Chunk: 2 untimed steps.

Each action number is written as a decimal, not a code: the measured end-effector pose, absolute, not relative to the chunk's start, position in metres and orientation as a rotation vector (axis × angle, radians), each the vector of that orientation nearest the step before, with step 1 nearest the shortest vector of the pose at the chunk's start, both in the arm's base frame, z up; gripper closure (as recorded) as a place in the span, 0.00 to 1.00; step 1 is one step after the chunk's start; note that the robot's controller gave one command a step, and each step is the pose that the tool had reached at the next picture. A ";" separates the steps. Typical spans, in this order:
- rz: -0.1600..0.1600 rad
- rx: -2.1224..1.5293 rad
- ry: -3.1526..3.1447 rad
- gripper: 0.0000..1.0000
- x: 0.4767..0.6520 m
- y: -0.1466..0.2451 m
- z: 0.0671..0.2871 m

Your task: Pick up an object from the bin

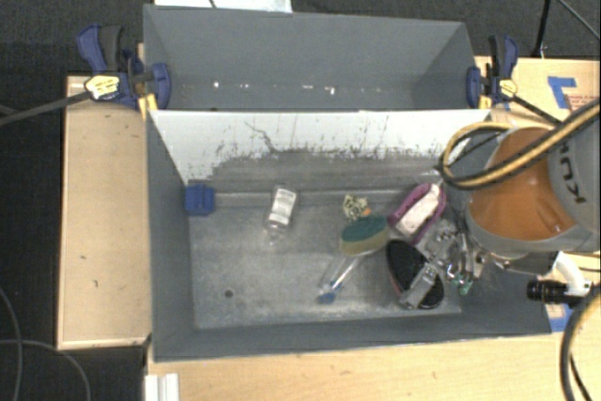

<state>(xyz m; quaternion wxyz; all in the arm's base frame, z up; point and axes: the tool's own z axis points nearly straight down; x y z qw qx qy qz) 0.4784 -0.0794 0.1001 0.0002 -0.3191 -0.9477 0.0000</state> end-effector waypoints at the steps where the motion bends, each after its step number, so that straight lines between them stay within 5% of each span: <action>1: -0.001 -1.246 -2.882 0.00 0.494 -0.052 0.069; 2: 0.003 -1.343 -2.844 0.00 0.506 -0.117 0.070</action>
Offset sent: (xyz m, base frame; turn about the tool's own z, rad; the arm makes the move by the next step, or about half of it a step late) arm 0.0160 0.0267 -0.0301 0.1683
